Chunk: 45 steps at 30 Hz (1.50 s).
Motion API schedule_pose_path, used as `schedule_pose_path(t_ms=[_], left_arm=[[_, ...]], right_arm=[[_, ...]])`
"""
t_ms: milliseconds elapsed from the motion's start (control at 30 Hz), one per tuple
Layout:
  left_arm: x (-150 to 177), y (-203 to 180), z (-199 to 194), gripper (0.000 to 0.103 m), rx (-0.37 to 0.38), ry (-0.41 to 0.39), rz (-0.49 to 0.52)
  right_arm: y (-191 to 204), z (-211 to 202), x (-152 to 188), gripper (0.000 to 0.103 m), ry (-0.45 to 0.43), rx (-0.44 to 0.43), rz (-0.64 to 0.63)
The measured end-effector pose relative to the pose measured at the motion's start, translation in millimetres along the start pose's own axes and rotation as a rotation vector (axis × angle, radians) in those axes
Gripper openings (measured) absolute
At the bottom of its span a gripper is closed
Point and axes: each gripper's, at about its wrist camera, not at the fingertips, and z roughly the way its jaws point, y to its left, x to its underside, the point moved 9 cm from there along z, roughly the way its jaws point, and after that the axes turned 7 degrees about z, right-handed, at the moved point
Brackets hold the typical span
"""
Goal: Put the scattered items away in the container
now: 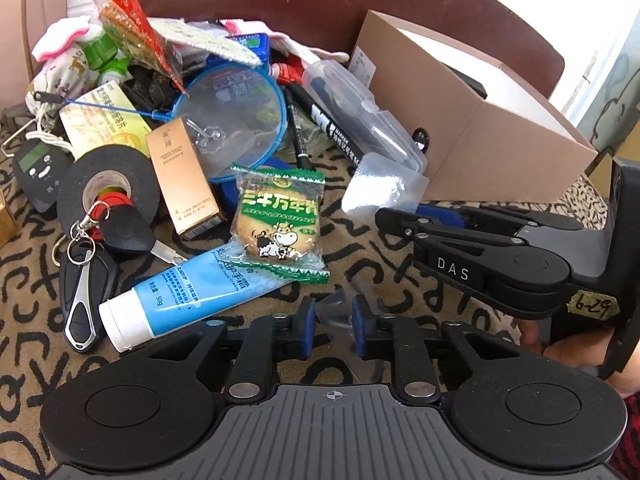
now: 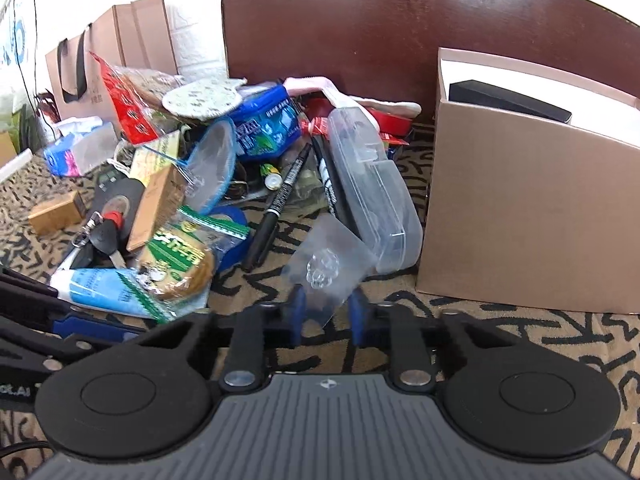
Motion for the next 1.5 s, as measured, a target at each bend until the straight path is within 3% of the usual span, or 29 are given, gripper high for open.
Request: schedule_pose_path(t_ms=[67, 167, 233, 267, 533, 767, 900, 1033, 1067, 1100, 1133, 1200, 1500], left_arm=[[-0.6, -3.7, -1.4, 0.017, 0.012, -0.008, 0.007], [-0.6, -12.3, -3.0, 0.018, 0.022, -0.015, 0.031], [0.4, -17.4, -3.4, 0.013, 0.027, -0.013, 0.046], [1.0, -19.4, -3.4, 0.007, 0.029, -0.011, 0.055], [0.1, -30.2, -13.7, 0.003, 0.031, -0.04, 0.107], [1.3, -41.1, -11.0, 0.012, 0.053, -0.032, 0.124], [1.0, -46.2, -8.2, 0.029, 0.069, -0.029, 0.129], [2.7, -48.3, -3.6, 0.029, 0.079, -0.016, 0.128], [3.5, -48.9, -2.4, 0.027, 0.085, -0.008, 0.13], [4.3, -49.5, -2.2, 0.012, 0.09, -0.003, 0.135], [4.7, -50.4, -2.5, 0.005, 0.093, -0.003, 0.14], [3.9, -51.0, -5.0, 0.001, 0.089, -0.015, 0.148], [-15.9, -25.5, -31.9, 0.0, -0.033, -0.106, 0.124]], right_arm=[[3.1, -2.9, 0.1, 0.01, -0.008, -0.02, -0.002], [10.6, -8.6, 0.5, 0.003, -0.014, -0.046, -0.029], [14.0, -13.1, -0.4, 0.0, -0.015, -0.053, -0.043], [15.3, -15.0, -1.6, 0.0, -0.017, -0.055, -0.046], [11.7, -41.3, 7.8, 0.0, -0.006, -0.045, -0.058], [11.3, -40.5, 11.3, 0.001, 0.002, -0.047, -0.058], [11.8, -35.4, 12.4, 0.003, 0.013, -0.051, -0.063], [8.2, -30.9, 11.5, 0.005, 0.013, -0.046, -0.042], [7.1, -30.0, 10.9, 0.005, 0.012, -0.045, -0.036], [6.5, -29.1, 10.1, 0.006, 0.011, -0.047, -0.028], [6.3, -28.2, 9.5, 0.006, 0.01, -0.052, -0.021], [7.1, -27.3, 8.9, 0.003, 0.015, -0.062, -0.021], [2.6, -52.2, 6.8, 0.0, 0.002, -0.05, -0.042]])
